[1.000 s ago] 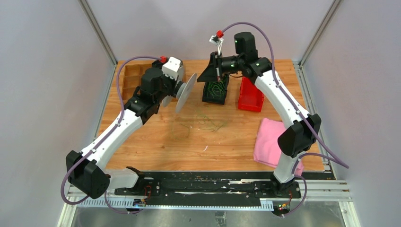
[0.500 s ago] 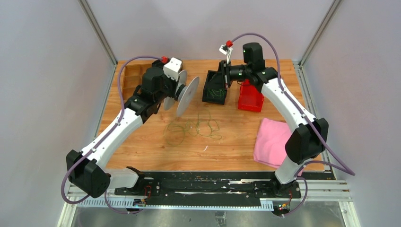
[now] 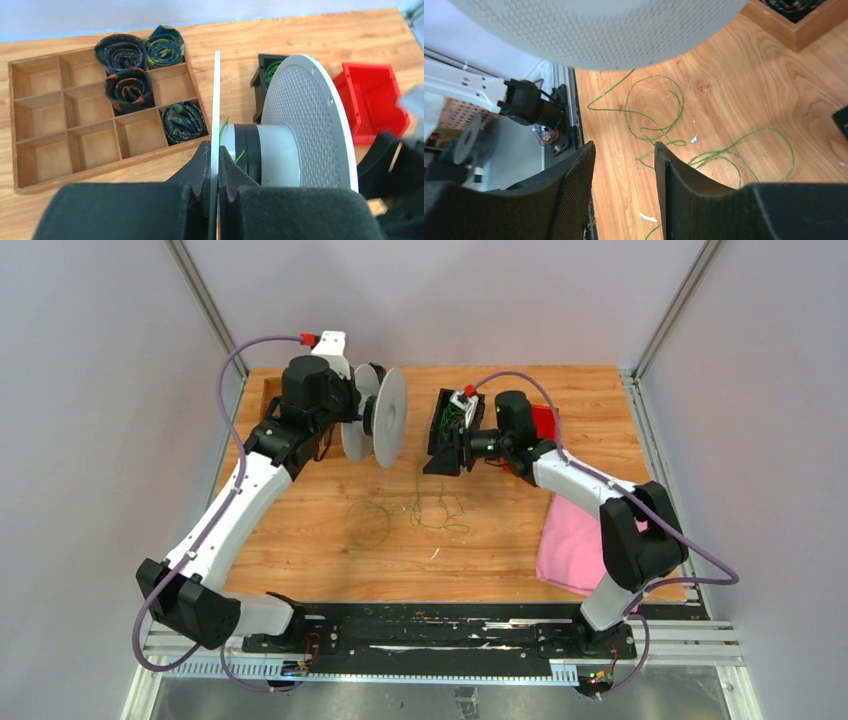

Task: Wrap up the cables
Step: Wrap the cable around the cable reel.

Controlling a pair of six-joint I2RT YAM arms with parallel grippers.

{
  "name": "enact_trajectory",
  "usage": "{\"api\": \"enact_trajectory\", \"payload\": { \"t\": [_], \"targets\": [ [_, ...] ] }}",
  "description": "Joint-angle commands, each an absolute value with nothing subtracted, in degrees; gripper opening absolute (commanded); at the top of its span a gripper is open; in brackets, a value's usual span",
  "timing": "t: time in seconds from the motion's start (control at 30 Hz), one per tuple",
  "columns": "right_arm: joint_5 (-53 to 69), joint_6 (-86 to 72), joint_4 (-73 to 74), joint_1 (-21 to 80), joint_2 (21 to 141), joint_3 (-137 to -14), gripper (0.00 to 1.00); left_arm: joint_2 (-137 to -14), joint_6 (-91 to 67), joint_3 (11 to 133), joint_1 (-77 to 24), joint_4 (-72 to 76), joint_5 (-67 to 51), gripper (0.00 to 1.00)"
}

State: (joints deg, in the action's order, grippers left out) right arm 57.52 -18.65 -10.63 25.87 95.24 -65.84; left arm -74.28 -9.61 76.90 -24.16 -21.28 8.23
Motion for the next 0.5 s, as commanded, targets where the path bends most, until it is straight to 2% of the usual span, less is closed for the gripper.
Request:
{"api": "enact_trajectory", "payload": {
  "t": [0.0,0.3,0.47],
  "targets": [
    [53.3,-19.9,-27.5,30.5,93.8,-59.9,0.48,-75.8,-18.2,83.2,-22.3,-21.6,8.4,0.0],
    [46.7,-24.6,-43.4,36.6,96.8,-52.8,0.5,-80.0,-25.1,90.2,-21.5,-24.4,7.0,0.01],
    [44.1,-24.3,-45.4,37.7,97.2,-51.0,0.51,-80.2,-27.4,91.8,-20.6,-24.7,5.5,0.0]
  ]
}}
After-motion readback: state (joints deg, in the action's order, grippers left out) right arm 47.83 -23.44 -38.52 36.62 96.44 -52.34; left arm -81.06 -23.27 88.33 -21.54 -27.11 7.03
